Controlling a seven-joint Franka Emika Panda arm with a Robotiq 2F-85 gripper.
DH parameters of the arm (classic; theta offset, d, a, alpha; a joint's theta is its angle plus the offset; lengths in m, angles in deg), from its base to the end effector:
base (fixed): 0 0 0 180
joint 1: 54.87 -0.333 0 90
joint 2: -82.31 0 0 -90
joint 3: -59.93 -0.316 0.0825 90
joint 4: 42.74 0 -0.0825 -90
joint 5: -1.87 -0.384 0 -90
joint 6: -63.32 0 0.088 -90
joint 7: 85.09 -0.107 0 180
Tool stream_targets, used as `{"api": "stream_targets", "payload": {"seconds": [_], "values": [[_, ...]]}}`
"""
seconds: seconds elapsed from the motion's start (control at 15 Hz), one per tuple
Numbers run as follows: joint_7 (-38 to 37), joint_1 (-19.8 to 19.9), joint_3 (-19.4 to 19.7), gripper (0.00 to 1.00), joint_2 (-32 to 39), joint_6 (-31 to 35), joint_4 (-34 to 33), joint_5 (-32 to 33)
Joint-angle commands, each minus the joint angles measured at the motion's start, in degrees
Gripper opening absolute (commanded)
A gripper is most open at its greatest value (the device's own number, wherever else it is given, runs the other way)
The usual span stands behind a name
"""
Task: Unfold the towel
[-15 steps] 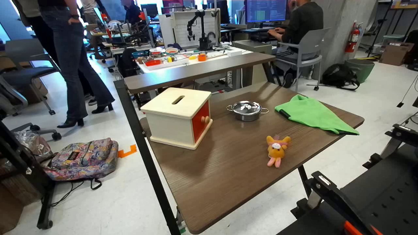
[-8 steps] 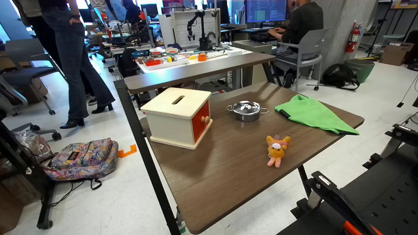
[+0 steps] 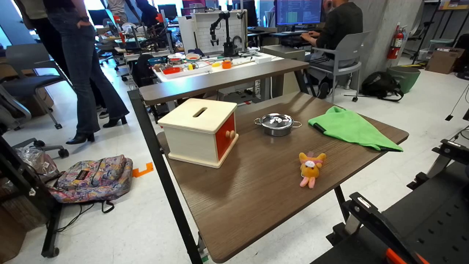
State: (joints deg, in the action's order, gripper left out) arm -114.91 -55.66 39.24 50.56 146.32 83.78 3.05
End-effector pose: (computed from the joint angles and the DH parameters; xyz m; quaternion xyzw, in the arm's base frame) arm 0.3328 0.1544 0.5586 0.9820 -0.1075 -0.0641 0.1417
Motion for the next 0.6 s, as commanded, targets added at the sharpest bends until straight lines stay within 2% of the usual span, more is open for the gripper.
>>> {"api": "stream_targets", "payload": {"seconds": [0.0, 0.27, 0.53], "values": [[-0.8, -0.7, 1.6, 1.00, -0.4, 2.2, 3.1, 3.4], [-1.3, 0.5, 4.5, 1.00, -1.3, 8.7, 8.4, 7.7], [-3.9, 3.4, 8.0, 1.00, 0.3, 22.3, 13.3, 12.8]]}}
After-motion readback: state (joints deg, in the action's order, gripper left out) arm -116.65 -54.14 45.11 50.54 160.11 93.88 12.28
